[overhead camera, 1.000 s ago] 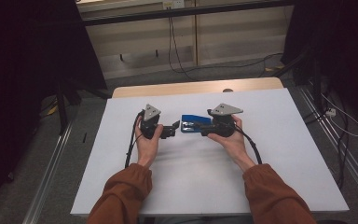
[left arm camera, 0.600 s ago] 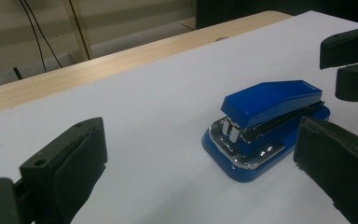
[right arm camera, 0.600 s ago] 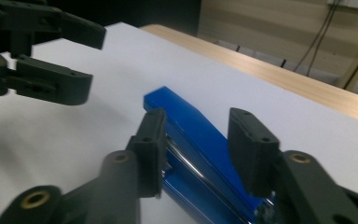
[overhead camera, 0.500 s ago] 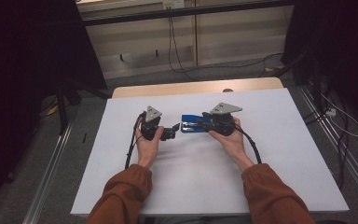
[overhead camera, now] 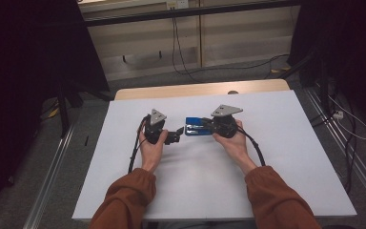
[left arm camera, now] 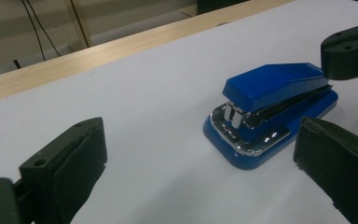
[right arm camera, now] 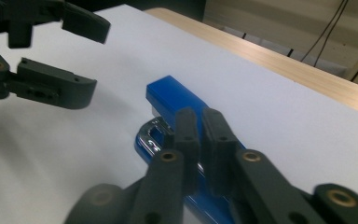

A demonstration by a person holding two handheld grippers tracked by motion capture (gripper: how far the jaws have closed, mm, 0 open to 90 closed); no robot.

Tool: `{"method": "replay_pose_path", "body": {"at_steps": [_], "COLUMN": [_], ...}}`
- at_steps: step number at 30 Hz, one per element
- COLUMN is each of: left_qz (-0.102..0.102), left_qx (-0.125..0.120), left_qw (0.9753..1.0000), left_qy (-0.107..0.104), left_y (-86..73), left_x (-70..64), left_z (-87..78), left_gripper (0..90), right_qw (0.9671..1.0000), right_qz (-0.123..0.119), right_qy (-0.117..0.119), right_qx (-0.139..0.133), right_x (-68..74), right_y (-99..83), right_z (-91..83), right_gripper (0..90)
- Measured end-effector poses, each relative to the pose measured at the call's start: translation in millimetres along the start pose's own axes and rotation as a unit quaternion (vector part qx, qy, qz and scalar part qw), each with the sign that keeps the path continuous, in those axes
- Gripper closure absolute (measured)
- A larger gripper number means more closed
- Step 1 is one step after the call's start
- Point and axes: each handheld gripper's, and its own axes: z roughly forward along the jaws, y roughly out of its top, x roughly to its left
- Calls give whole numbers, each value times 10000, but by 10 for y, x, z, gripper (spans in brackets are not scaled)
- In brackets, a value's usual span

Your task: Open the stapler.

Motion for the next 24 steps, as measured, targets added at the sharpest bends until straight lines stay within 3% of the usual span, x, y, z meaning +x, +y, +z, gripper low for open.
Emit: {"method": "replay_pose_path", "body": {"at_steps": [10,14,17,23,24], "left_qz": [6,-110,16,-214,-244], "left_qx": [76,-18,44,-32,-58], "left_qw": [9998,9997,9996,9996,9996], "left_qy": [182,206,285,157,87], "left_y": [-21,-23,-20,-19,-20], "left_x": [25,41,56,89,89], "left_z": [31,40,27,7,0], "left_gripper": [30,36,80,158,282], "right_qw": [9996,9993,9992,9989,9986], "right_qz": [-104,-111,-120,-127,-147], "right_qy": [214,265,257,295,338], "right_qx": [165,237,265,343,391], "right_x": [-5,-2,-5,-5,4], "right_y": [-40,-56,-65,-69,-75], "right_z": [65,95,107,129,146], "right_gripper": [900,900,900,900,900]}}
